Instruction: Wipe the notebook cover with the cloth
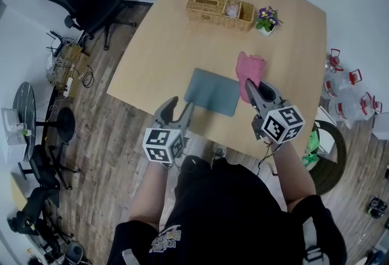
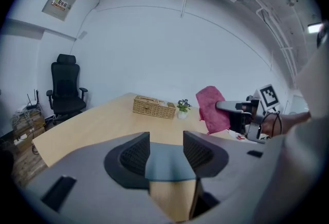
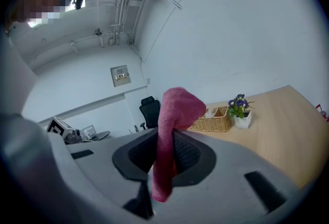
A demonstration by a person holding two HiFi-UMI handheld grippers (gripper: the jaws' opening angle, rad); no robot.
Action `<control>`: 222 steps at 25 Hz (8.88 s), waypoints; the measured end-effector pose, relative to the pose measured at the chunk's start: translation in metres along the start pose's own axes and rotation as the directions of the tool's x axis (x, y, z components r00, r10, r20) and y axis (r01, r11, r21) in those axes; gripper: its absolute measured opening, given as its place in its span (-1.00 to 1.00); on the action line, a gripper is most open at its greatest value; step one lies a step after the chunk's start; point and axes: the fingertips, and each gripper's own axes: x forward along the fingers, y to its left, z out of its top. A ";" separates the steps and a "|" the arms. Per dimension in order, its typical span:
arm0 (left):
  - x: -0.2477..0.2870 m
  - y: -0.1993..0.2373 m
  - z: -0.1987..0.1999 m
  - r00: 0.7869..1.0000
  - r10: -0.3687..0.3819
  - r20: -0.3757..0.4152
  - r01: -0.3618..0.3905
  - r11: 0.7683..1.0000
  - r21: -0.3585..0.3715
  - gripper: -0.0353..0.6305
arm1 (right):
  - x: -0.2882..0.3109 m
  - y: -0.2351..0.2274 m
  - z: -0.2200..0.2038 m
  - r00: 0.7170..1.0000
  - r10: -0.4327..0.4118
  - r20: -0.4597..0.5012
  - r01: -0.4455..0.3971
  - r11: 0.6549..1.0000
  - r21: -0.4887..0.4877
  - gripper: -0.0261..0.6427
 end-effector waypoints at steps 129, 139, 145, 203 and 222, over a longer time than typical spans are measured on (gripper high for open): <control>0.144 0.076 -0.113 0.842 -0.234 -0.486 0.255 0.967 -0.023 -0.42 | 0.021 0.053 -0.197 0.876 -0.180 -0.447 0.197 0.980 -0.009 -0.71; 0.144 0.075 -0.113 0.839 -0.235 -0.491 0.253 0.967 -0.032 -0.42 | 0.066 -0.007 -0.126 0.868 -0.294 -0.400 0.222 0.950 -0.218 -0.71; 0.146 0.075 -0.113 0.836 -0.239 -0.494 0.255 0.966 -0.034 -0.43 | 0.102 -0.041 -0.115 0.834 -0.371 -0.409 0.234 0.909 -0.346 -0.71; 0.144 0.080 -0.111 0.832 -0.244 -0.497 0.256 0.966 -0.045 -0.44 | 0.092 0.085 -0.246 0.792 -0.156 -0.591 0.094 0.987 -0.134 -0.72; 0.145 0.080 -0.111 0.824 -0.258 -0.504 0.255 0.964 -0.076 -0.48 | 0.107 0.039 -0.157 0.932 -0.141 -0.335 0.201 0.967 0.154 -0.71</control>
